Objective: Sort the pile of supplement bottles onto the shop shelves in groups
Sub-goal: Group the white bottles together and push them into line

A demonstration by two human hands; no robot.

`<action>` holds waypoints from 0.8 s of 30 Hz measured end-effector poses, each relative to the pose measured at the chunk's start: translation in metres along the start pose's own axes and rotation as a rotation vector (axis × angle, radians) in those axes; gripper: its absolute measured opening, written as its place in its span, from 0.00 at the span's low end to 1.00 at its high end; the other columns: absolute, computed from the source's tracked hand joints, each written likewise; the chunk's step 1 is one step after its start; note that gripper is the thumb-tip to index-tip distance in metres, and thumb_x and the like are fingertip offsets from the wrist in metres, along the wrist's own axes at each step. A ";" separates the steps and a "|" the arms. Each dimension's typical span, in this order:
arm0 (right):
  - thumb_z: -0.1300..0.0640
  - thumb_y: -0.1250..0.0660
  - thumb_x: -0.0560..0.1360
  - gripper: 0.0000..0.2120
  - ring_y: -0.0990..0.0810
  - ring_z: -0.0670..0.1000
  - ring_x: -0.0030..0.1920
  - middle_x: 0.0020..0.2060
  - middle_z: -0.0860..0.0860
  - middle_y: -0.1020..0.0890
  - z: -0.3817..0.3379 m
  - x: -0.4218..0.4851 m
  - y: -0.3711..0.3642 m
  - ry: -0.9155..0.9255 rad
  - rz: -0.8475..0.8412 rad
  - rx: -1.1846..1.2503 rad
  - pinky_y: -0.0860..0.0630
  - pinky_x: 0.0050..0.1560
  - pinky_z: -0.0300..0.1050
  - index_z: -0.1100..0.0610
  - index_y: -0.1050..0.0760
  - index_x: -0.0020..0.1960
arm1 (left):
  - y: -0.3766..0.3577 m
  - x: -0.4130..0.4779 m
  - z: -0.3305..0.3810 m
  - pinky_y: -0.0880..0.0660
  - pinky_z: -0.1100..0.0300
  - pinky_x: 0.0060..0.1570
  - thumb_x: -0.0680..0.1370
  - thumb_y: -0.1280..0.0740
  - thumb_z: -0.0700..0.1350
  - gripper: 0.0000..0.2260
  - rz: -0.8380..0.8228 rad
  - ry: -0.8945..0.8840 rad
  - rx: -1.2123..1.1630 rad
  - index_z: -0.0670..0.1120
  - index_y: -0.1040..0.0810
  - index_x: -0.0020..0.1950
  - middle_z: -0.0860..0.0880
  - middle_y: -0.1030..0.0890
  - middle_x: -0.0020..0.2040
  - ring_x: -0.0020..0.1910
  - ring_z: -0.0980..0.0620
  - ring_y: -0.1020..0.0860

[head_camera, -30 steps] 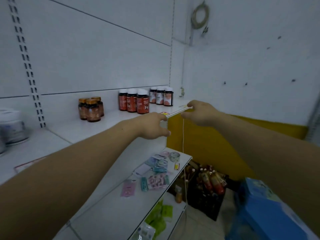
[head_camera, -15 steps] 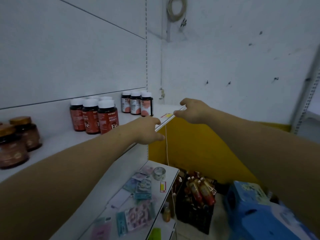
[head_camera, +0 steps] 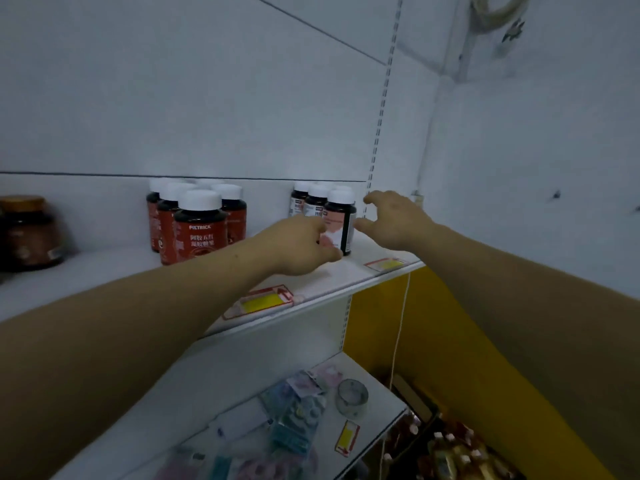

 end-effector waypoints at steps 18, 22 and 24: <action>0.43 0.41 0.79 0.27 0.31 0.57 0.67 0.69 0.57 0.32 0.064 0.145 -0.048 0.165 -0.005 0.346 0.34 0.60 0.47 0.55 0.37 0.73 | -0.013 0.119 -0.014 0.28 0.58 0.52 0.68 0.24 0.53 0.41 0.284 0.218 -0.381 0.49 0.42 0.74 0.48 0.38 0.72 0.65 0.49 0.29; 0.41 0.44 0.80 0.26 0.30 0.56 0.67 0.70 0.56 0.31 0.060 0.168 -0.054 0.177 -0.049 0.476 0.35 0.56 0.44 0.54 0.37 0.73 | -0.019 0.132 -0.013 0.27 0.60 0.50 0.68 0.24 0.49 0.34 0.273 0.243 -0.474 0.52 0.38 0.69 0.51 0.33 0.68 0.60 0.52 0.27; 0.41 0.45 0.80 0.26 0.31 0.56 0.67 0.71 0.55 0.31 0.055 0.181 -0.057 0.214 -0.087 0.515 0.36 0.58 0.44 0.54 0.37 0.73 | -0.020 0.138 -0.011 0.26 0.67 0.42 0.70 0.24 0.45 0.25 0.266 0.237 -0.497 0.55 0.38 0.56 0.57 0.29 0.55 0.49 0.59 0.25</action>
Point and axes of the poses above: each hand's wrist, its own x-axis towards the middle knuckle, its own y-axis out of the back of the hand, z = x × y, the point moved 5 cm from there along x, towards the middle knuckle
